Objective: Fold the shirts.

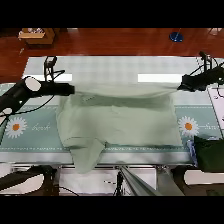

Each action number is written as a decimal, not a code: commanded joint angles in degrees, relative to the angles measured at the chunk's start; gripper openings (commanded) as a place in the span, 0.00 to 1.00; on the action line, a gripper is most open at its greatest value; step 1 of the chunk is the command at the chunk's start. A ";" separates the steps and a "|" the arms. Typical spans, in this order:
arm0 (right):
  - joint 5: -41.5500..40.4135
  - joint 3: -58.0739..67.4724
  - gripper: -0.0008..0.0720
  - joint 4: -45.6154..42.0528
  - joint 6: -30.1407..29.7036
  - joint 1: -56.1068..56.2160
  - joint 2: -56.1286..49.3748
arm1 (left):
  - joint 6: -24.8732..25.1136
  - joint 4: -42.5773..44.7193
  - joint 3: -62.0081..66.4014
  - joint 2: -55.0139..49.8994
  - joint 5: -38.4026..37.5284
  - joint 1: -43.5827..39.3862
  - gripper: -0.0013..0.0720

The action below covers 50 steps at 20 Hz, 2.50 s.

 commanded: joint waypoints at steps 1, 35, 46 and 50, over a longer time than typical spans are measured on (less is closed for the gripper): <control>5.01 -1.79 0.04 -3.26 1.31 0.55 -0.11 | -7.23 4.31 -0.02 -1.33 -11.52 0.96 0.05; 4.90 -12.61 0.53 3.82 -6.82 -15.98 13.68 | 0.46 -6.10 -30.01 12.98 -36.65 28.11 0.77; 11.47 -12.61 0.54 7.43 -6.80 -15.98 13.75 | 0.98 -7.69 -29.99 3.91 -24.52 19.37 0.05; 16.98 -16.70 0.69 -2.58 -3.02 -19.61 13.75 | 2.45 -6.93 -29.99 3.91 -25.94 20.79 0.05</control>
